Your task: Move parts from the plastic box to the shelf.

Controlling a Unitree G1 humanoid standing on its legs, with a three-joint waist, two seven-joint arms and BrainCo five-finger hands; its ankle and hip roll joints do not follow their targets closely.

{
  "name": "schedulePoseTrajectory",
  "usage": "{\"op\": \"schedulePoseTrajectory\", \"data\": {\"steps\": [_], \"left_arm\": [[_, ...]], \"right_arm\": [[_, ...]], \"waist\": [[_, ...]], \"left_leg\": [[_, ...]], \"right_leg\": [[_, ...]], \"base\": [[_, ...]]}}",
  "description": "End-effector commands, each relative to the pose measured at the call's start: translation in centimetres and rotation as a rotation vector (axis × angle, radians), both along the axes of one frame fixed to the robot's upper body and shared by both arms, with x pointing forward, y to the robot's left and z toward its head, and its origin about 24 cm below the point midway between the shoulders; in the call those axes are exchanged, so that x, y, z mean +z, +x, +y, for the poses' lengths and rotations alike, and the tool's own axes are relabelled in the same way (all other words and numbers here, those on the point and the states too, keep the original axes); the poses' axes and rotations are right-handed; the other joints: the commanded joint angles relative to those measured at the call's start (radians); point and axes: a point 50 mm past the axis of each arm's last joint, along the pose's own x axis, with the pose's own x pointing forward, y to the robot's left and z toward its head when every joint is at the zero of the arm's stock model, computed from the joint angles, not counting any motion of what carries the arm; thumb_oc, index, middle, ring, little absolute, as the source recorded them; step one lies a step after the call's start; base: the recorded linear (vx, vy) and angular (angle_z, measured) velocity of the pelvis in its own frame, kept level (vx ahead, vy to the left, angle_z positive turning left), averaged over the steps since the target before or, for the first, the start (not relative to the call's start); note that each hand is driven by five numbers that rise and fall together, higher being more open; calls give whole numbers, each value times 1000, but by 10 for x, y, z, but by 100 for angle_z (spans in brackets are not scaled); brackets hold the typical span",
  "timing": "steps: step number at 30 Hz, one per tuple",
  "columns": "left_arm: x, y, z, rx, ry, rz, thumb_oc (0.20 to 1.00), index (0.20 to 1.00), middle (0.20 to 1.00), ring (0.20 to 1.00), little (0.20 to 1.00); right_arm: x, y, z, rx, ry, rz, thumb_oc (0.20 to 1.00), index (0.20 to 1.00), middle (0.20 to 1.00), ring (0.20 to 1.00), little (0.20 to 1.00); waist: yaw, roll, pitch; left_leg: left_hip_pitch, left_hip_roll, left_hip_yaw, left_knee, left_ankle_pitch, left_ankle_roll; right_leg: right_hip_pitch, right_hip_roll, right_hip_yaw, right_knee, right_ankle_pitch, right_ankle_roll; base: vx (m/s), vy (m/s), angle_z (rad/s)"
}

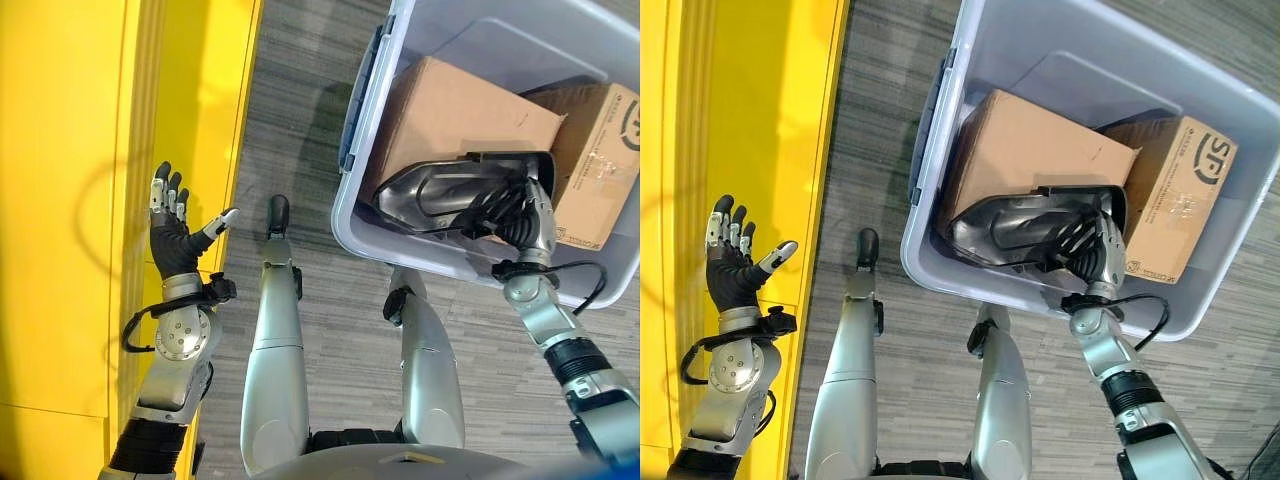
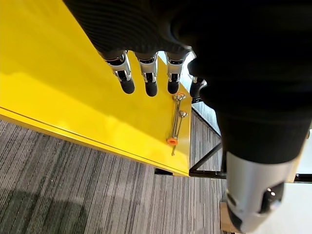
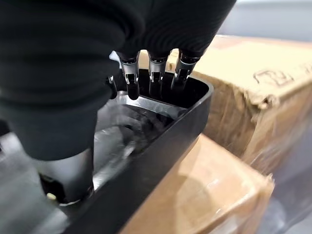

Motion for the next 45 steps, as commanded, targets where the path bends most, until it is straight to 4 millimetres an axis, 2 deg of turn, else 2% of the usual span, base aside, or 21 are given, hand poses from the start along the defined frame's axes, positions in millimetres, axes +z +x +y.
{"op": "schedulePoseTrajectory", "data": {"steps": [1,6,7,8,9,10,11,14,20,23,25,28,34,37,38,40,41,42,45], "left_arm": [[20,-11,12,68,7,-119,1000,1000,1000,1000,1000],[18,-6,13,56,-8,-95,1000,1000,1000,1000,1000],[18,-5,12,51,-10,-92,1000,1000,1000,1000,1000],[18,-4,12,50,-11,-83,1000,1000,1000,1000,1000],[19,-3,11,43,-15,-85,1000,1000,1000,1000,1000],[18,-2,10,32,-12,-71,1000,1000,1000,1000,1000],[17,-3,10,32,-12,-70,1000,1000,1000,1000,1000],[17,0,5,6,-13,-56,1000,1000,1000,1000,1000],[16,2,-1,-21,-11,-40,1000,1000,1000,1000,1000],[12,5,-6,-57,-16,-14,1000,1000,1000,1000,1000],[11,5,-7,-61,-19,-9,1000,1000,1000,1000,1000],[9,9,-12,-95,-42,4,1000,1000,1000,1000,1000],[5,12,-20,-137,-46,29,1000,1000,1000,1000,1000],[4,12,-21,-145,-47,33,1000,1000,1000,1000,1000],[5,12,-20,-142,-45,25,1000,1000,1000,1000,1000],[6,12,-20,-141,-42,20,1000,1000,1000,1000,1000],[8,11,-18,-139,-40,9,1000,1000,1000,1000,1000],[7,11,-18,-139,-40,10,1000,1000,1000,1000,1000],[11,9,-15,-124,-28,-18,1000,1000,1000,1000,1000]], "right_arm": [[15,7,-9,-35,178,-98,1000,1000,1000,1000,1000],[39,19,16,68,532,-257,1000,1000,1000,1000,1000],[44,22,21,87,619,-295,1000,1000,1000,1000,1000],[50,25,28,117,730,-335,1000,1000,1000,1000,1000],[57,27,35,139,847,-383,1000,1000,1000,1000,1000],[68,28,47,215,983,-437,1000,1000,1000,1000,1000],[67,27,47,215,985,-436,1000,1000,1000,1000,1000],[84,27,67,319,1261,-548,1000,1000,1000,1000,1000],[88,31,78,338,1415,-572,1000,1000,1000,1000,1000],[81,36,83,260,1591,-603,1000,1000,1000,1000,1000],[82,37,83,251,1611,-605,1000,1000,1000,1000,1000],[77,42,88,148,1736,-642,1000,1000,1000,1000,1000],[75,43,91,52,1811,-675,1000,1000,1000,1000,1000],[89,40,97,129,1755,-684,1000,1000,1000,1000,1000],[103,35,101,259,1631,-675,1000,1000,1000,1000,1000],[105,32,104,314,1586,-656,1000,1000,1000,1000,1000],[117,27,99,403,1419,-670,1000,1000,1000,1000,1000],[117,27,99,402,1418,-669,1000,1000,1000,1000,1000],[139,14,88,517,1194,-739,1000,1000,1000,1000,1000]], "waist": [[13,14,22],[14,7,22],[14,6,22],[18,7,22],[18,7,22],[19,4,22],[19,4,22],[24,11,22],[29,25,22],[34,41,22],[36,45,22],[39,63,16],[32,84,-8],[25,89,-21],[15,85,-26],[9,82,-28],[-1,76,-33],[-1,76,-33],[-13,69,-42]], "left_leg": [[184,-25,90,-146,-52,48],[254,-18,102,-162,-49,48],[244,-21,109,-162,-23,53],[278,-18,105,-164,-49,47],[273,-19,112,-165,-24,52],[292,-18,117,-165,-23,51],[294,-18,117,-166,-23,51],[339,-16,124,-168,-27,51],[385,-22,131,-164,-33,53],[419,-23,136,-165,-34,51],[427,-24,136,-166,-35,51],[460,-26,143,-172,-37,51],[492,-28,152,-177,-43,52],[510,-27,159,-183,-42,51],[520,-25,164,-188,-39,51],[527,-24,169,-194,-36,51],[532,-20,172,-200,-33,52],[533,-20,172,-200,-33,52],[536,-15,174,-205,-25,53]], "right_leg": [[108,-53,43,163,-176,76],[163,-51,50,149,-162,75],[156,-54,44,145,-140,67],[184,-50,53,149,-160,73],[178,-54,49,144,-138,64],[194,-53,52,141,-137,62],[195,-53,53,140,-137,62],[233,-57,58,143,-140,59],[269,-61,69,148,-146,53],[298,-66,76,148,-154,48],[302,-66,78,149,-154,48],[321,-70,86,150,-161,46],[334,-76,101,156,-166,45],[343,-75,110,153,-165,46],[345,-75,115,151,-160,47],[345,-73,118,148,-156,48],[347,-71,121,143,-155,48],[347,-71,121,143,-155,48],[346,-68,120,142,-155,47]], "base": [[-6,-4,-7],[-21,-2,-8],[-7,-17,-7],[-71,5,-3],[0,-17,-5],[-72,2,-6],[-4,-16,-8],[0,-3,-2],[0,-6,-6],[-2,-2,-2],[0,0,0],[10,4,-4],[18,16,-9],[9,14,-5],[3,10,-10],[-2,6,-3],[0,0,0],[0,0,0],[7,-12,0]]}}
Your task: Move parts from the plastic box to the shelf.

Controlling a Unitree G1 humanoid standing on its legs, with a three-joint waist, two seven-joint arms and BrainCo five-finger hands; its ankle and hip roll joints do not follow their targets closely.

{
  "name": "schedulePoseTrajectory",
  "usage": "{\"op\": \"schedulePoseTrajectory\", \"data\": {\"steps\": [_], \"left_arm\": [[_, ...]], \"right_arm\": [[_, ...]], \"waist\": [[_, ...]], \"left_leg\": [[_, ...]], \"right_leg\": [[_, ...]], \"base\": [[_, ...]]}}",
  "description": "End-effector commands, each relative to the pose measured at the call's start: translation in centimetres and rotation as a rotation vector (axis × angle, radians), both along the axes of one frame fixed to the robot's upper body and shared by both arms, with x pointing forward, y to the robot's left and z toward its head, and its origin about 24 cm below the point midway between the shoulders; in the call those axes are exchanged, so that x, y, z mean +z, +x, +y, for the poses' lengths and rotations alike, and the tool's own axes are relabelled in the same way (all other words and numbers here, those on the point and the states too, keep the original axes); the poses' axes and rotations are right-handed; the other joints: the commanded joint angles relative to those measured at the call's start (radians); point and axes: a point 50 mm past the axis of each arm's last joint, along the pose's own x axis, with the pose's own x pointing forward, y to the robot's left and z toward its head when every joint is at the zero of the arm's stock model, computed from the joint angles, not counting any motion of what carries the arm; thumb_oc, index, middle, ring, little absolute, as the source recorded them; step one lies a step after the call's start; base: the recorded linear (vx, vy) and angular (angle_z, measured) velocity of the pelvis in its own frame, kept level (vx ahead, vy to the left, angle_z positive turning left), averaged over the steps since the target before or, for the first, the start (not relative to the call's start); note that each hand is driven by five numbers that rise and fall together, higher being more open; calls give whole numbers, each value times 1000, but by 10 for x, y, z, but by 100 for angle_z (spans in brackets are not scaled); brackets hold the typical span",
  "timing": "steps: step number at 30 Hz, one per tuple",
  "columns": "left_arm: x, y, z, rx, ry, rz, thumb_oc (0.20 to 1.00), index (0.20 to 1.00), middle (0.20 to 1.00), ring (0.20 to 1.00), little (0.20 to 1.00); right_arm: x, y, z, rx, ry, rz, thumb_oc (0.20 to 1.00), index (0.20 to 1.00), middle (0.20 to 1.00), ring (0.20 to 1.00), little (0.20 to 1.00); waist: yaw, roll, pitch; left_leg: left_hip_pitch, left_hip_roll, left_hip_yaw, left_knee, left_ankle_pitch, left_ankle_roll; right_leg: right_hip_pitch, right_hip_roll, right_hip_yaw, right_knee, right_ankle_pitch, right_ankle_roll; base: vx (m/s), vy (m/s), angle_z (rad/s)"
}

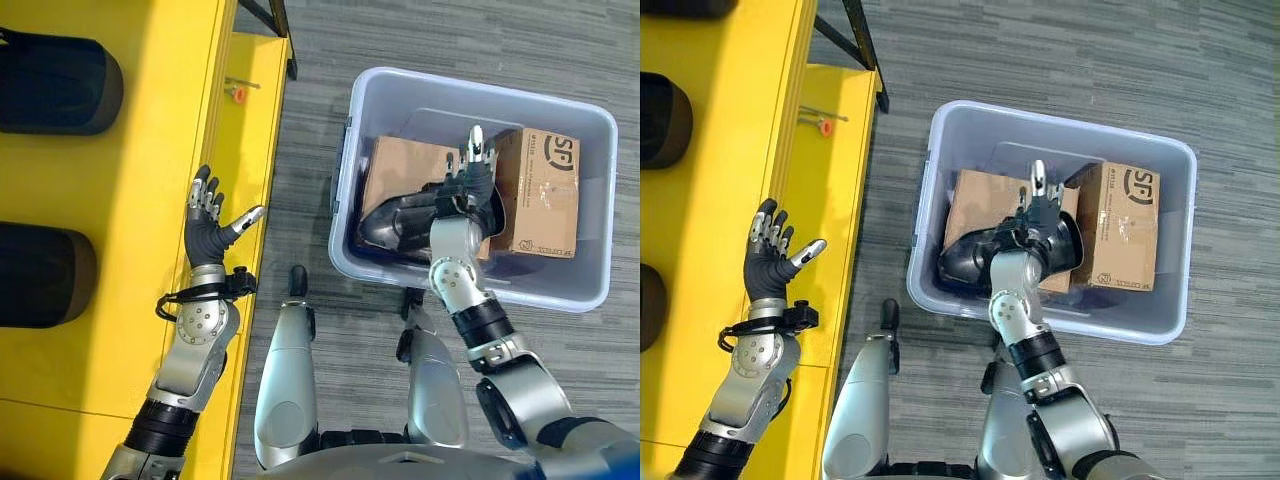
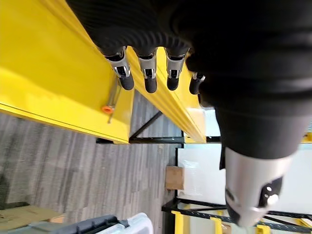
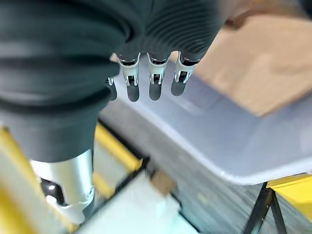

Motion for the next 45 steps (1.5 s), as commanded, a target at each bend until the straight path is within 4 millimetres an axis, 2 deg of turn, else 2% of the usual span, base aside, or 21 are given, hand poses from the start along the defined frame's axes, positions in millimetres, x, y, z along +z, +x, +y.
{"op": "schedulePoseTrajectory", "data": {"steps": [1,3,5,7,9,10,11,12,13,17,19,20,22,24,26,27,29,33,34,40,45], "left_arm": [[17,-12,3,-17,37,-115,1000,1000,1000,1000,1000],[17,-12,2,-22,41,-118,1000,1000,1000,1000,1000],[17,-14,4,-27,62,-124,1000,1000,1000,1000,1000],[16,-14,3,-35,69,-120,1000,1000,1000,1000,1000],[16,-15,6,-36,93,-127,1000,1000,1000,1000,1000],[19,-16,7,-42,119,-145,1000,1000,1000,1000,1000],[21,-16,6,-51,134,-156,1000,1000,1000,1000,1000],[23,-16,6,-58,145,-168,1000,1000,1000,1000,1000],[23,-16,6,-59,145,-169,1000,1000,1000,1000,1000],[22,-16,5,-72,162,-172,1000,1000,1000,1000,1000],[22,-16,5,-82,174,-174,1000,1000,1000,1000,1000],[22,-16,5,-81,173,-175,1000,1000,1000,1000,1000],[22,-14,2,-107,192,-173,1000,1000,1000,1000,1000],[23,-12,1,-120,211,-171,1000,1000,1000,1000,1000],[24,-10,-1,-136,241,-171,1000,1000,1000,1000,1000],[24,-10,0,-130,237,-173,1000,1000,1000,1000,1000],[27,-9,-1,-138,241,-185,1000,1000,1000,1000,1000],[28,-7,-3,-142,237,-189,1000,1000,1000,1000,1000],[28,-6,-5,-150,239,-191,1000,1000,1000,1000,1000],[29,-3,-9,-155,205,-205,1000,1000,1000,1000,1000],[28,-3,-9,-139,181,-207,1000,1000,1000,1000,1000]], "right_arm": [[46,-19,-22,-117,-295,-266,1000,1000,1000,1000,1000],[47,-21,-25,-137,-316,-274,1000,1000,1000,1000,1000],[59,-32,-32,-218,-572,-337,1000,1000,1000,1000,1000],[58,-33,-34,-254,-657,-326,1000,1000,1000,1000,1000],[61,-34,-42,-385,-932,-303,1000,1000,1000,1000,1000],[62,-32,-52,-512,-1205,-274,1000,1000,1000,1000,1000],[65,-33,-59,-586,-1351,-270,1000,1000,1000,1000,1000],[66,-32,-68,-655,-1458,-252,1000,1000,1000,1000,1000],[66,-32,-68,-657,-1459,-253,1000,1000,1000,1000,1000],[68,-22,-95,-809,-1813,-151,1000,1000,1000,1000,1000],[66,-12,-107,-859,-2081,-98,1000,1000,1000,1000,1000],[66,-12,-106,-859,-2081,-99,1000,1000,1000,1000,1000],[60,-1,-111,-834,-2357,-75,1000,1000,1000,1000,1000],[59,5,-114,-841,-2494,-65,1000,1000,1000,1000,1000],[52,18,-110,-841,-2813,-115,1000,1000,1000,1000,1000],[53,20,-108,-845,-2815,-125,1000,1000,1000,1000,1000],[48,28,-104,-806,-2965,-138,1000,1000,1000,1000,1000],[48,34,-95,-810,-3016,-177,1000,1000,1000,1000,1000],[47,37,-93,799,3019,182,1000,1000,1000,1000,1000],[45,49,-66,734,3000,244,1000,1000,1000,1000,1000],[23,48,-45,597,3026,330,1000,1000,1000,1000,1000]], "waist": [[-13,-8,-32],[-13,-7,-37],[-15,-8,-44],[-14,-8,-48],[-12,-9,-52],[-9,-8,-53],[-9,-7,-54],[-6,-3,-54],[-7,-2,-55],[1,9,-53],[10,16,-45],[9,17,-46],[16,22,-36],[20,27,-33],[31,36,-22],[24,38,-23],[34,44,-19],[33,51,-15],[38,53,-12],[45,61,7],[51,64,14]], "left_leg": [[185,-16,59,-218,32,31],[182,-16,57,-221,37,32],[187,-11,54,-215,31,30],[185,-11,52,-214,35,30],[187,-9,50,-215,36,27],[189,-8,43,-214,34,25],[188,-8,40,-215,35,24],[186,-9,34,-218,37,23],[182,-10,34,-220,43,24],[180,-16,27,-220,47,21],[179,-15,29,-220,50,19],[178,-15,29,-221,51,19],[175,-14,32,-220,54,14],[172,-14,33,-223,59,11],[173,-10,35,-227,58,4],[168,-10,36,-230,66,5],[162,-10,36,-233,71,2],[155,-10,39,-234,74,0],[152,-10,39,-235,77,0],[134,-6,38,-238,85,-1],[123,-8,32,-239,86,-1]], "right_leg": [[57,-50,18,160,-162,58],[56,-50,18,158,-160,57],[61,-48,18,169,-176,57],[60,-48,19,168,-173,56],[62,-46,16,173,-179,58],[64,-44,19,180,-188,60],[64,-45,18,181,-190,61],[65,-47,15,182,-193,61],[63,-47,14,179,-188,61],[60,-50,9,185,-192,62],[55,-49,12,190,-194,62],[54,-49,12,189,-193,62],[48,-47,14,189,-196,63],[44,-47,14,189,-196,63],[37,-46,15,197,-206,63],[32,-45,16,193,-198,62],[23,-43,17,191,-197,63],[9,-41,22,198,-198,62],[5,-41,19,200,-198,61],[-20,-33,24,210,-199,57],[-28,-33,18,218,-205,55]], "base": [[0,0,0],[0,0,0],[24,-32,-3],[7,-12,-2],[14,-20,0],[22,-49,1],[19,-63,1],[-10,-38,3],[-10,-28,7],[0,-9,3],[0,0,0],[0,0,0],[-8,-19,0],[-34,-32,1],[-27,-37,1],[0,0,0],[-42,-28,-1],[-9,-5,0],[-22,-37,-2],[-8,-13,0],[-7,-21,4]]}}
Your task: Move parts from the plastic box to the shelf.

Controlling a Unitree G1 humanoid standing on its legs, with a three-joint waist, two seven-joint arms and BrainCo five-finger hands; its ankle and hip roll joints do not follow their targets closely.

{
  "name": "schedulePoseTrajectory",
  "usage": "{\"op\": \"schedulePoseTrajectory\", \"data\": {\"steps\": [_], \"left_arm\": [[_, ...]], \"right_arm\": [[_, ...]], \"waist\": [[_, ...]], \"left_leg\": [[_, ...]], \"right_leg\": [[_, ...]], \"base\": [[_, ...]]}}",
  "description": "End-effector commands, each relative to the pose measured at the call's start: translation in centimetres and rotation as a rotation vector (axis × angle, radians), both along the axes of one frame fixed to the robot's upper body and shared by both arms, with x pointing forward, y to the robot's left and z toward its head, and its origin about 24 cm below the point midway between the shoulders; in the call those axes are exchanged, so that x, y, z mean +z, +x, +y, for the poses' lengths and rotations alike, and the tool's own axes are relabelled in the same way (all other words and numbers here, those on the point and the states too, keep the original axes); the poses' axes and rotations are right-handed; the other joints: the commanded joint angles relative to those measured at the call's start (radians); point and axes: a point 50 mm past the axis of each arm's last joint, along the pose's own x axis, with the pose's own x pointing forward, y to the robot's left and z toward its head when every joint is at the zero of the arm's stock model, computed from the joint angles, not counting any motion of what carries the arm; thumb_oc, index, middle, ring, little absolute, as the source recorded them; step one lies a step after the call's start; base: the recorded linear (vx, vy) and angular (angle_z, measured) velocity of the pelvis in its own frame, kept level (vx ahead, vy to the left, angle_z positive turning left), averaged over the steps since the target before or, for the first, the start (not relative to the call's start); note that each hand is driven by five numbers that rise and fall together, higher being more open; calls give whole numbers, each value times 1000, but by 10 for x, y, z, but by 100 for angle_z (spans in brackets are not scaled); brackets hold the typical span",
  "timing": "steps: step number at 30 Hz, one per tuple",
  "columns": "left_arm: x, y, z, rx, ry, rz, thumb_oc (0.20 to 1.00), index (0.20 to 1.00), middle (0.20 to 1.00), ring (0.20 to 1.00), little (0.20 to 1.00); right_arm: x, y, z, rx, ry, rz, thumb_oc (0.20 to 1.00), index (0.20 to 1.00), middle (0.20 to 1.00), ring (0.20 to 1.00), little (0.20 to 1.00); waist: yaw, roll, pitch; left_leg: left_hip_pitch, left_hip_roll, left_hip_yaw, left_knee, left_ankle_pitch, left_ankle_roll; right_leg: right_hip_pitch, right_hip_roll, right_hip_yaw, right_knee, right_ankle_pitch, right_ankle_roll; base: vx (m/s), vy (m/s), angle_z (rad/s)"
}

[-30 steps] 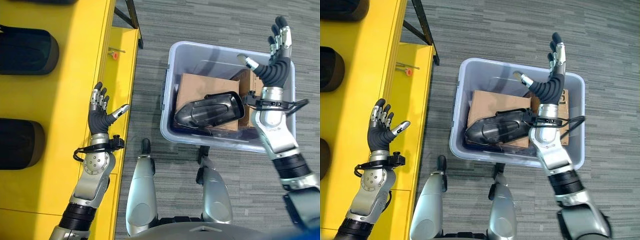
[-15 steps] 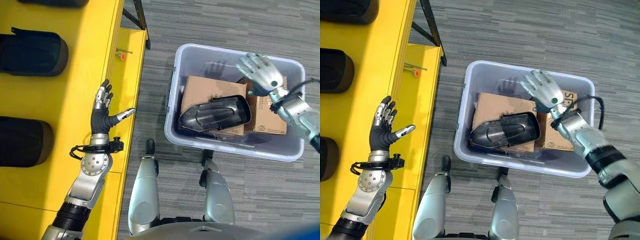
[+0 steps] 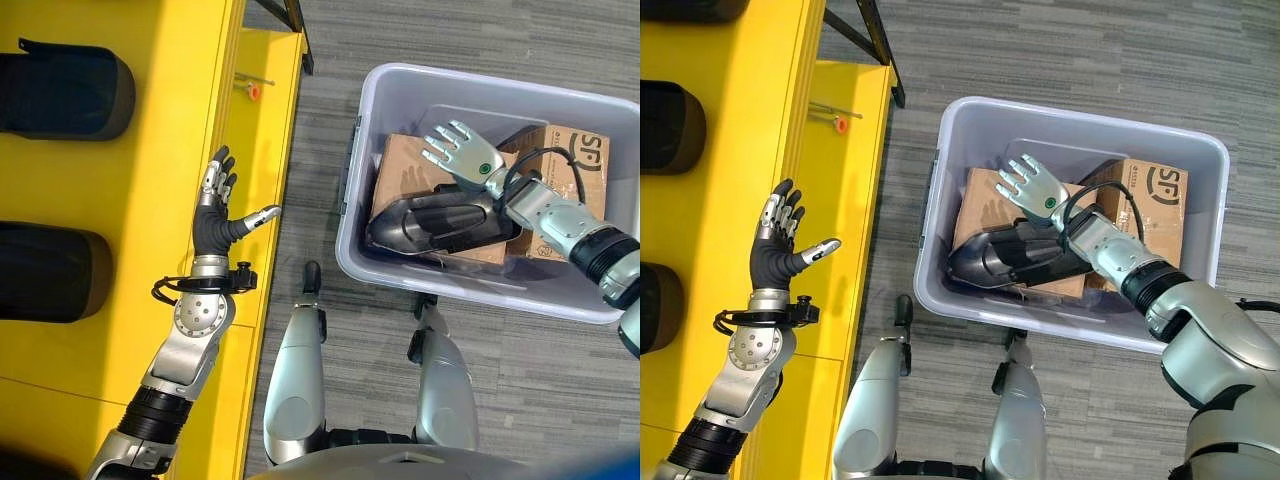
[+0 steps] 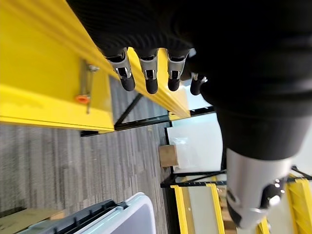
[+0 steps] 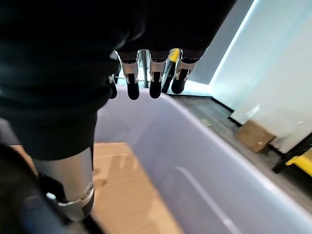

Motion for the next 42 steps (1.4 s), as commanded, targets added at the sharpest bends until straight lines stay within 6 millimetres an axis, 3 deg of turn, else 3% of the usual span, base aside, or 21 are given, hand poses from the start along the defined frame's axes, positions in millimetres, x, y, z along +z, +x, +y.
{"op": "schedulePoseTrajectory", "data": {"steps": [1,5,11,21,42], "left_arm": [[18,-10,0,-21,20,-112,1000,1000,1000,1000,1000],[18,-12,0,-21,29,-112,1000,1000,1000,1000,1000],[18,-15,6,-2,34,-109,1000,1000,1000,1000,1000],[18,-19,12,23,49,-103,1000,1000,1000,1000,1000],[17,-28,24,69,65,-86,1000,1000,1000,1000,1000]], "right_arm": [[19,1,2,16,-47,-30,1000,1000,1000,1000,1000],[5,-1,7,31,-101,43,1000,1000,1000,1000,1000],[-12,-6,-1,8,-161,133,1000,1000,1000,1000,1000],[-15,-11,-23,-45,-247,182,1000,1000,1000,1000,1000],[-27,-20,-26,-34,-281,290,1000,1000,1000,1000,1000]], "waist": [[21,3,-12],[27,0,-9],[33,-10,0],[36,-26,10],[48,-41,10]], "left_leg": [[89,-11,38,-133,37,22],[81,-13,33,-132,37,23],[75,-15,25,-129,30,20],[63,-13,21,-128,29,20],[20,-7,13,-135,36,17]], "right_leg": [[-20,-39,25,227,-203,36],[-26,-42,20,228,-201,35],[-21,-45,16,229,-211,36],[-30,-44,14,228,-211,35],[-65,-37,3,232,-217,31]], "base": [[0,0,0],[0,0,0],[2,-1,2],[-2,2,3],[0,0,0]]}}
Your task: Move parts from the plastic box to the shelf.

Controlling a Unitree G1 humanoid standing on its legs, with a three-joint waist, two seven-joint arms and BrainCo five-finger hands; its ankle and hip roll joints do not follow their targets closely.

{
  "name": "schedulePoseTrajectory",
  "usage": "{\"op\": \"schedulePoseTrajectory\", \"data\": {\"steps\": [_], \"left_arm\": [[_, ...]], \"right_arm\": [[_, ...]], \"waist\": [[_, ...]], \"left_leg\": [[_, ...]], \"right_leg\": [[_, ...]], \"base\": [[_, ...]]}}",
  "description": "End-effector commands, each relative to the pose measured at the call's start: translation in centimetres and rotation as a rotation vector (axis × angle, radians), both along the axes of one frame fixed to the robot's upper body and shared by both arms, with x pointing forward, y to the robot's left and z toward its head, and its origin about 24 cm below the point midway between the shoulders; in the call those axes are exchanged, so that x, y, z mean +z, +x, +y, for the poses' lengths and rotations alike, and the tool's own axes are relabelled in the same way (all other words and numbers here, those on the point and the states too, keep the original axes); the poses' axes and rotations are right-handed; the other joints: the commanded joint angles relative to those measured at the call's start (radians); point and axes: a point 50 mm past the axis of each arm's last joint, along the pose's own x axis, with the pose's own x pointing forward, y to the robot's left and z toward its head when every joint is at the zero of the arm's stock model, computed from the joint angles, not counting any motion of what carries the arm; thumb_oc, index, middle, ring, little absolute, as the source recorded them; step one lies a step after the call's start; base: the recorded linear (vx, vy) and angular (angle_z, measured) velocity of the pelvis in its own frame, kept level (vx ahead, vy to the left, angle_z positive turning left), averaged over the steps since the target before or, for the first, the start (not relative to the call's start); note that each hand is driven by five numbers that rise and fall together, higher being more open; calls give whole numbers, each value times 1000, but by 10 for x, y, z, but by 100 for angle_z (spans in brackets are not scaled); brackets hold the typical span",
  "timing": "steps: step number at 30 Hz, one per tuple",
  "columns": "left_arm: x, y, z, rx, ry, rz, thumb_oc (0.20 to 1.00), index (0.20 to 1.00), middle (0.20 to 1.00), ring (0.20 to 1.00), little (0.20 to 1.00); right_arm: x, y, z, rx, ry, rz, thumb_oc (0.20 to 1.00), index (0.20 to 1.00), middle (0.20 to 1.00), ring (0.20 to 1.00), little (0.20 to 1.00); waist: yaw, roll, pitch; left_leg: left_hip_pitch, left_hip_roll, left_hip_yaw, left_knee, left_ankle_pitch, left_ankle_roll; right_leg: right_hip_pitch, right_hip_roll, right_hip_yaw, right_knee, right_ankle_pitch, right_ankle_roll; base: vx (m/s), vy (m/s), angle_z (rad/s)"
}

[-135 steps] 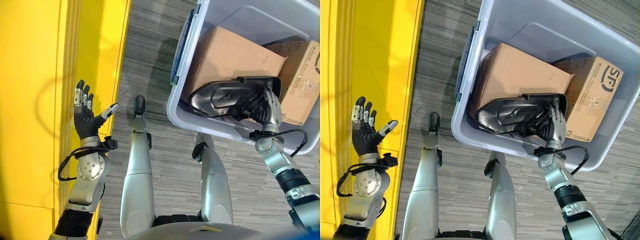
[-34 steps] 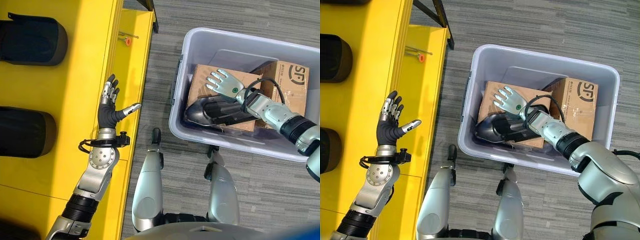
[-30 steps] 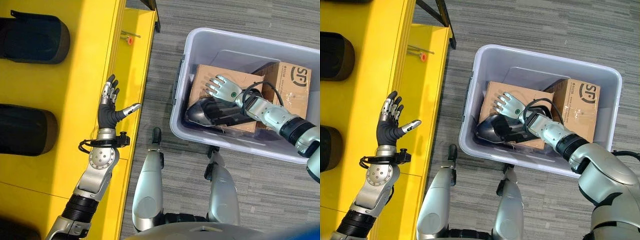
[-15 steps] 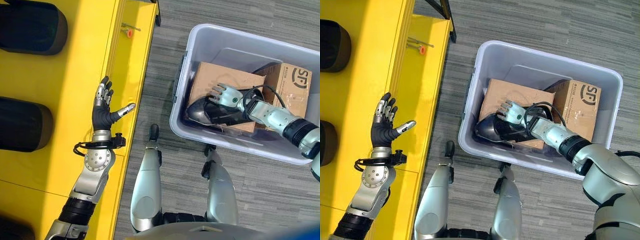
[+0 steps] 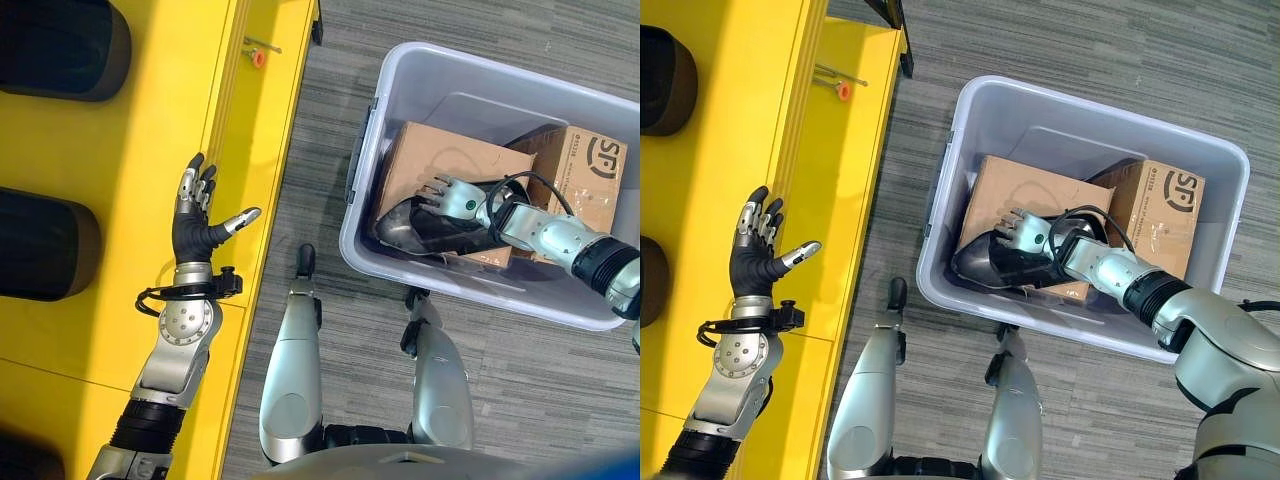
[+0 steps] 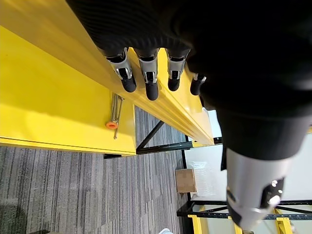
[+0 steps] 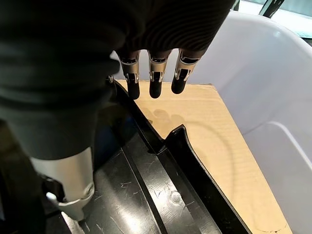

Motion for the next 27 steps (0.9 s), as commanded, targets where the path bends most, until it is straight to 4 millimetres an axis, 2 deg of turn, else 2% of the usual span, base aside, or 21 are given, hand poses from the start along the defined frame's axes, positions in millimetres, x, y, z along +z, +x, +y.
{"op": "schedulePoseTrajectory", "data": {"steps": [1,12,17,18,19,20,23,24,27], "left_arm": [[20,-17,0,-26,64,-99,1000,1000,1000,1000,1000],[21,-19,3,-7,72,-105,1000,1000,1000,1000,1000],[20,-19,4,-11,70,-101,1000,1000,1000,1000,1000],[20,-19,5,-10,76,-101,1000,1000,1000,1000,1000],[20,-19,5,-10,76,-102,1000,1000,1000,1000,1000],[19,-20,5,-9,75,-100,1000,1000,1000,1000,1000],[19,-21,7,-5,75,-103,1000,1000,1000,1000,1000],[19,-21,7,-4,75,-104,1000,1000,1000,1000,1000],[19,-21,7,-2,56,-110,1000,1000,1000,1000,1000]], "right_arm": [[8,-5,-21,-30,-47,14,1000,1000,1000,1000,1000],[-7,-6,-33,-79,-72,29,1000,1000,1000,1000,1000],[-10,-2,-52,-162,-112,3,1000,1000,1000,1000,1000],[-5,1,-63,-209,-136,-33,1000,1000,1000,1000,1000],[-6,1,-63,-209,-136,-34,1000,1000,1000,1000,1000],[-3,2,-72,-247,-143,-56,1000,1000,1000,1000,1000],[18,9,-93,-335,-178,-163,1000,1000,1000,1000,1000],[18,9,-93,-334,-178,-164,1000,1000,1000,1000,1000],[39,13,-102,-376,-167,-250,1000,1000,1000,1000,1000]], "waist": [[20,6,-7],[28,12,-7],[31,25,-7],[33,31,-7],[33,31,-7],[33,35,-7],[34,45,-7],[34,45,-7],[30,50,-7]], "left_leg": [[71,-2,50,-119,17,21],[29,-5,45,-112,18,22],[9,-9,46,-104,16,24],[1,-10,47,-100,15,24],[0,-10,47,-100,15,24],[-5,-11,48,-96,14,24],[-23,-11,56,-88,12,27],[-24,-11,56,-87,11,27],[-35,-11,63,-78,9,29]], "right_leg": [[-34,-37,41,226,-204,40],[-70,-36,36,234,-206,39],[-98,-39,38,250,-209,38],[-109,-40,40,254,-209,37],[-110,-39,41,254,-209,37],[-118,-40,42,255,-208,37],[-143,-40,53,261,-205,37],[-145,-39,53,261,-205,37],[-160,-42,57,268,-203,36]], "base": [[3,8,3],[2,-1,2],[0,0,0],[0,0,0],[0,0,0],[0,0,0],[2,25,-4],[-1,19,-6],[3,17,-9]]}}
